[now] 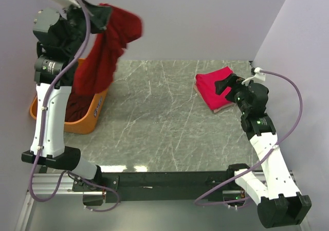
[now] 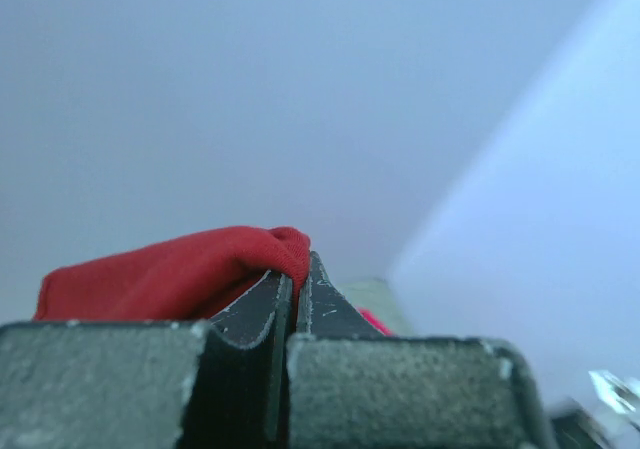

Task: Fold and stack the t-shirts
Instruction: Move the tshirt to the center of the board, then flatten the tshirt out

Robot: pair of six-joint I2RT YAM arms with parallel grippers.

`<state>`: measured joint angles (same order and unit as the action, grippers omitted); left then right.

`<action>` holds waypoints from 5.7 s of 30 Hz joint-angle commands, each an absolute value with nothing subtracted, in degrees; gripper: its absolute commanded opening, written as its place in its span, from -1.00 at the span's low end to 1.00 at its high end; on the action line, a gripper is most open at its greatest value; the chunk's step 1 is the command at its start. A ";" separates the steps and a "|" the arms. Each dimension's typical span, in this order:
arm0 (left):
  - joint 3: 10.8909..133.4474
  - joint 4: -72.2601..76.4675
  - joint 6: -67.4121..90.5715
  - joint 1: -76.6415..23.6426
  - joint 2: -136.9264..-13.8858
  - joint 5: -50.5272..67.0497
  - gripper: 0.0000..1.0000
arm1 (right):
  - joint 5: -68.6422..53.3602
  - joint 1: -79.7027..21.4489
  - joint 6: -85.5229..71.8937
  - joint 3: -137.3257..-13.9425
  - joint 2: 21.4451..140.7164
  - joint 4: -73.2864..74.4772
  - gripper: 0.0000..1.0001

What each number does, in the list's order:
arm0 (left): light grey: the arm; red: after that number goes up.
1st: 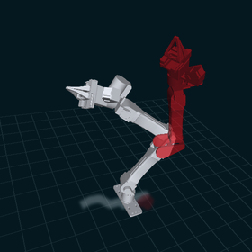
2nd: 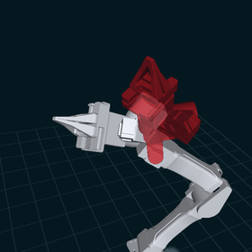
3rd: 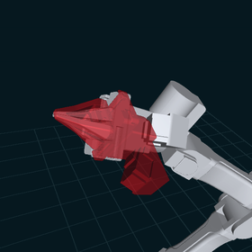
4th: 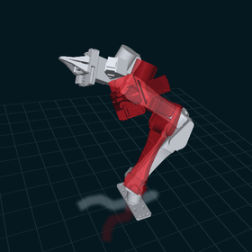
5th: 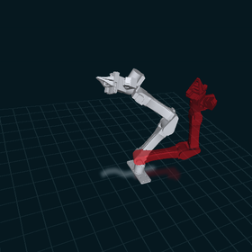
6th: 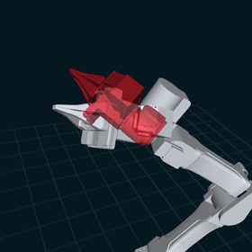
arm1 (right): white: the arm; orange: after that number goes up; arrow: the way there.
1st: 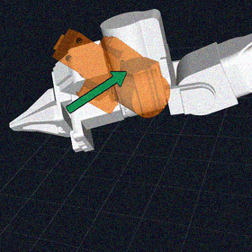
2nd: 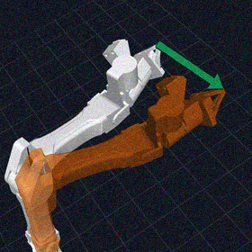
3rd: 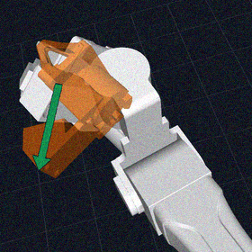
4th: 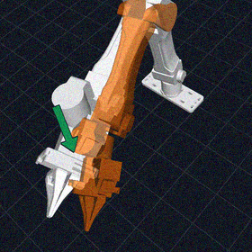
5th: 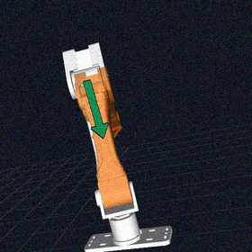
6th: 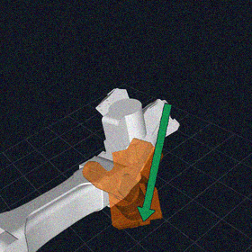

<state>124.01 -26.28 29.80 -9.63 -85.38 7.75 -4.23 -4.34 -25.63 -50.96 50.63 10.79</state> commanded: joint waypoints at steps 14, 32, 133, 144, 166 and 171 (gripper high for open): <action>110.06 -7.99 28.92 -23.29 -85.43 12.59 -0.89 | 5.97 -4.13 -25.75 -49.83 42.02 14.41 0.93; 68.04 -12.66 39.73 -13.44 -86.31 3.42 0.99 | -3.97 -10.27 -24.00 -52.02 55.61 13.71 0.93; 67.31 -22.95 41.50 -25.14 -64.18 -36.91 -0.99 | 26.80 -32.34 -9.94 -93.70 91.43 15.48 -1.00; 78.47 -9.06 29.10 -25.14 -54.15 -21.72 -0.99 | 19.71 -32.52 -5.01 -94.30 66.99 14.32 -1.00; 109.94 -10.46 12.48 -23.39 -76.09 -18.47 -0.99 | 22.77 -29.54 3.96 -115.03 72.14 18.10 -1.00; 124.84 -14.85 17.38 -11.88 -92.50 -7.05 -0.99 | 13.21 -20.68 1.06 -122.86 84.53 19.16 -1.00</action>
<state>115.72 -13.45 15.84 -18.04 -86.13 -10.61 15.64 -25.34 1.17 -118.93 80.14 20.51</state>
